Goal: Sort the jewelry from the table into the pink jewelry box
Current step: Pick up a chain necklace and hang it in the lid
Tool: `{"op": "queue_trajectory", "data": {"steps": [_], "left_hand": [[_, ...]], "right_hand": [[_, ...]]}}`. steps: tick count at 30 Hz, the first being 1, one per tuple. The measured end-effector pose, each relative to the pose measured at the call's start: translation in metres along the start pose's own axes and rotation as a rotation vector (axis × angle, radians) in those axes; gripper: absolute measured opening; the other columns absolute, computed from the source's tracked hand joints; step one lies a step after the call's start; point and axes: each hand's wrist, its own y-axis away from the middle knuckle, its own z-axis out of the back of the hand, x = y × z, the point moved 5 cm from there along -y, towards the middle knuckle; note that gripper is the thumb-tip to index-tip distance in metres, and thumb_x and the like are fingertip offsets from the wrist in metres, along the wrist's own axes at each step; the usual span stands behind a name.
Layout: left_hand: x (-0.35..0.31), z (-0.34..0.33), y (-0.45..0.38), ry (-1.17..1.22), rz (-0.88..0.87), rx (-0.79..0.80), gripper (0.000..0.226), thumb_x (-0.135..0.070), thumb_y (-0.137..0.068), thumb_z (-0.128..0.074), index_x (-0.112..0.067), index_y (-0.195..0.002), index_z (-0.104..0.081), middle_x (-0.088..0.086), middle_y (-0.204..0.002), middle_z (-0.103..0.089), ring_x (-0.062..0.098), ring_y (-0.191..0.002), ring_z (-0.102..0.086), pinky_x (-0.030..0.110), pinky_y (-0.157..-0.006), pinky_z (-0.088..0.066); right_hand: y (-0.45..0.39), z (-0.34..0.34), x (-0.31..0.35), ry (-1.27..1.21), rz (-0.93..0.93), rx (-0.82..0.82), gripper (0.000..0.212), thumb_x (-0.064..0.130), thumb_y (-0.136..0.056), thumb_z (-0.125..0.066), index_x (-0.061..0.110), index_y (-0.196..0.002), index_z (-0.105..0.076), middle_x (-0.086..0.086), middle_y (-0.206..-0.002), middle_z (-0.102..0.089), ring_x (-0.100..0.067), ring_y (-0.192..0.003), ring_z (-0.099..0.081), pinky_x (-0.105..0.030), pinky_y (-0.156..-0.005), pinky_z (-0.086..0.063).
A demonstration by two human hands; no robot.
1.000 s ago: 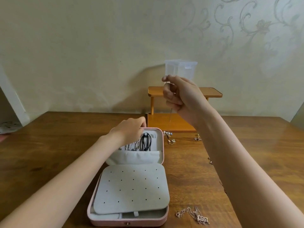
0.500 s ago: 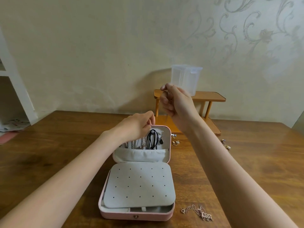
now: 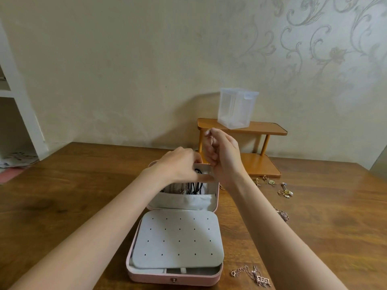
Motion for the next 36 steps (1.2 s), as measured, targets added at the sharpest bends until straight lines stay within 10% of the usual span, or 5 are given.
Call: {"op": "queue_trajectory", "data": {"steps": [29,36], "left_hand": [[-0.016,0.010,0.007,-0.096,0.022,-0.049,0.022,-0.041,-0.082,-0.066,-0.023,-0.093,-0.063,-0.003,-0.089,-0.062,0.015,-0.083,-0.057,0.029,-0.070,-0.046],[-0.017,-0.006,0.015,-0.337,-0.067,-0.205,0.034,-0.046,-0.088,-0.055,-0.021,-0.110,-0.052,-0.003,-0.108,-0.052,0.016,-0.104,-0.045,0.027,-0.073,-0.035]], "right_hand": [[0.028,0.031,0.018,0.475,0.258,-0.025,0.030,0.008,-0.095,-0.046,0.009,-0.067,-0.056,0.010,-0.046,-0.040,-0.003,-0.045,-0.034,-0.013,-0.045,-0.030],[0.047,0.026,-0.007,0.639,0.361,0.090,0.030,0.032,-0.086,-0.045,0.013,-0.066,-0.056,0.012,-0.054,-0.051,-0.002,-0.051,-0.041,-0.017,-0.050,-0.032]]}}
